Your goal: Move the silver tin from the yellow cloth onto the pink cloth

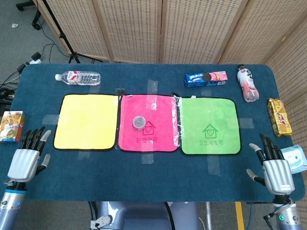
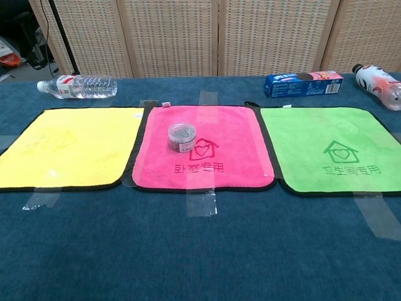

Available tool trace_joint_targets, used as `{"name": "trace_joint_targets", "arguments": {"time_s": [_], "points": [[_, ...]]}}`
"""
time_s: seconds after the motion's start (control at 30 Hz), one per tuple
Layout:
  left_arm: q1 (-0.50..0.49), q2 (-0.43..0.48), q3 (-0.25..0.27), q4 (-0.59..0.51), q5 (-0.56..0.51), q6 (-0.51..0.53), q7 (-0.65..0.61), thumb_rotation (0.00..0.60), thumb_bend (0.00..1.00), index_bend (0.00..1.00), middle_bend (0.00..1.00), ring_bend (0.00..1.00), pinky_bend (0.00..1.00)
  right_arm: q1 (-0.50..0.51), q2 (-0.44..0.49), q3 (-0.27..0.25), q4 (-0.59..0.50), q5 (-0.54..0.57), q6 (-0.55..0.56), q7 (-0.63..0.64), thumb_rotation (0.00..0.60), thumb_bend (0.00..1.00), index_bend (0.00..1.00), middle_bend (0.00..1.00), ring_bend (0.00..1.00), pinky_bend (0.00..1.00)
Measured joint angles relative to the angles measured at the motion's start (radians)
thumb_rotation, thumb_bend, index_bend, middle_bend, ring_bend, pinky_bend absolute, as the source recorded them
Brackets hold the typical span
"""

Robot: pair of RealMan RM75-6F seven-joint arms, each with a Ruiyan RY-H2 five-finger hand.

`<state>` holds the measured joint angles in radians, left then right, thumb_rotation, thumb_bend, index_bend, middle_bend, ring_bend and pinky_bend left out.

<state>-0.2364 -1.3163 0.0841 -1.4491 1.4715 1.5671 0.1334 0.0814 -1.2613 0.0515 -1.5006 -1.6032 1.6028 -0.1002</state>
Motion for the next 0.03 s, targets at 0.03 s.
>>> {"name": "trace_joint_targets", "arguments": {"time_s": [0.03], "points": [[0.002, 0.001, -0.003, 0.002, 0.001, -0.001, -0.003, 0.6, 0.44, 0.0, 0.0, 0.0, 0.05, -0.002, 0.002, 0.001, -0.002, -0.002, 0.006, 0.003, 0.6, 0.16, 0.21, 0.0, 0.0, 0.17]]}}
